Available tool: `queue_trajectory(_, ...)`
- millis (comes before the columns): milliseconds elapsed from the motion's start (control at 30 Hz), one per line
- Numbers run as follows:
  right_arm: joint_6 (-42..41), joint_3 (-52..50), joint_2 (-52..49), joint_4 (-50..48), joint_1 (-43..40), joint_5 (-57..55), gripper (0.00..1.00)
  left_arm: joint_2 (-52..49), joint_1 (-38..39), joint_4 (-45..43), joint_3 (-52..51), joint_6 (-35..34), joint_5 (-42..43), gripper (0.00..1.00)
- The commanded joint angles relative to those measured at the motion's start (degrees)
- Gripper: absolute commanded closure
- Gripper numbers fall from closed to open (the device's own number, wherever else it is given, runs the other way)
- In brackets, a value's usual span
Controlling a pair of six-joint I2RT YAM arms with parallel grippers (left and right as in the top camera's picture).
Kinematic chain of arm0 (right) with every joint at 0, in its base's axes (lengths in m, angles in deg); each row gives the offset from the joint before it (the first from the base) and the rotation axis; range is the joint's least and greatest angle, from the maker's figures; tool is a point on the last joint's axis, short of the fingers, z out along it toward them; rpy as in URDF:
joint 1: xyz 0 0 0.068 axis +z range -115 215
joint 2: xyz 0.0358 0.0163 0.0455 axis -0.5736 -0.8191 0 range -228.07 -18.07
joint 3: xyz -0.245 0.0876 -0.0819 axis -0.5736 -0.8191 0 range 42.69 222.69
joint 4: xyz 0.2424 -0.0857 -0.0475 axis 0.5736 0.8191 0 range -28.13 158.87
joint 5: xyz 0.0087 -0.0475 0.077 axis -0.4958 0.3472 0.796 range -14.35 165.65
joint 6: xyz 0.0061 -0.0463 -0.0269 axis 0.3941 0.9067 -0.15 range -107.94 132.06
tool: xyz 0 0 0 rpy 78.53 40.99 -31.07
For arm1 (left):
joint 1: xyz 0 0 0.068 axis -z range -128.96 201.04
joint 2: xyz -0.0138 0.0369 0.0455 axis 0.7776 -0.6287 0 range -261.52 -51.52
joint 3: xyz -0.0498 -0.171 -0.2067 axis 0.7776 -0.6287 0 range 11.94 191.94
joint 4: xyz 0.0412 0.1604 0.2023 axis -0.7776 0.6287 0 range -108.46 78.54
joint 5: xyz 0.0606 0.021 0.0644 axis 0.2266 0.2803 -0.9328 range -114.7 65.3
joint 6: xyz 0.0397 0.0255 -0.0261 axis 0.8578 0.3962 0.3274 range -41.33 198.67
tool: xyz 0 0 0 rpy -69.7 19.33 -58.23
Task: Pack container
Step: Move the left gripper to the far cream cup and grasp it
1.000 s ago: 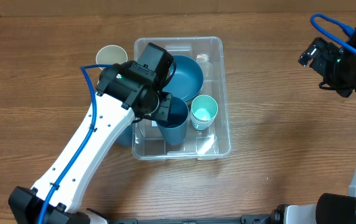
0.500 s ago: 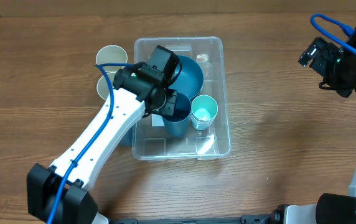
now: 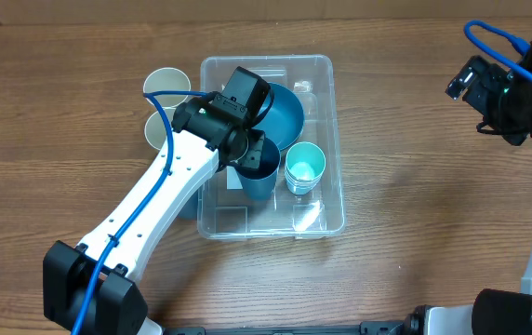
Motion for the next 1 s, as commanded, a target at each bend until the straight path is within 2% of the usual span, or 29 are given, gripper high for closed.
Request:
queue_trajectory(0, -0.28, 0.09, 0.68, -0.17, 0.04, 0.07, 0.0, 0.33, 0.04, 3.37, 7.34, -0.42, 1.01, 0.5)
queue_trajectory(133, -0.28, 0.09, 0.68, -0.17, 0.04, 0.09, 0.0, 0.33, -0.26, 10.6, 18.08, -0.39, -0.02, 0.43)
queue_trajectory(333, -0.28, 0.09, 0.68, -0.17, 0.04, 0.07, 0.0, 0.33, -3.8, 20.04, 31.69, -0.13, -7.41, 0.34)
queue_trajectory(433, -0.28, 0.09, 0.68, -0.17, 0.04, 0.07, 0.0, 0.33, -8.44, 21.4, 34.38, -0.13, -9.81, 0.26)
queue_trajectory(567, -0.28, 0.09, 0.68, -0.17, 0.04, 0.07, 0.0, -0.15, -18.69, 21.2, 34.38, -0.44, -5.38, 0.23)
queue_trajectory(733, -0.28, 0.09, 0.68, -0.17, 0.04, 0.07, 0.0, -4.13, -33.86, 18.99, 34.38, 0.13, 6.8, 0.29)
queue_trajectory(867, -0.28, 0.09, 0.68, -0.17, 0.04, 0.07, 0.0, -9.2, -38.88, 18.25, 34.38, 4.0, 14.23, 0.37)
queue_trajectory(967, -0.28, 0.09, 0.68, -0.17, 0.04, 0.09, 0.0, -13.49, -39.26, 18.32, 34.38, 5.86, 15.13, 0.39)
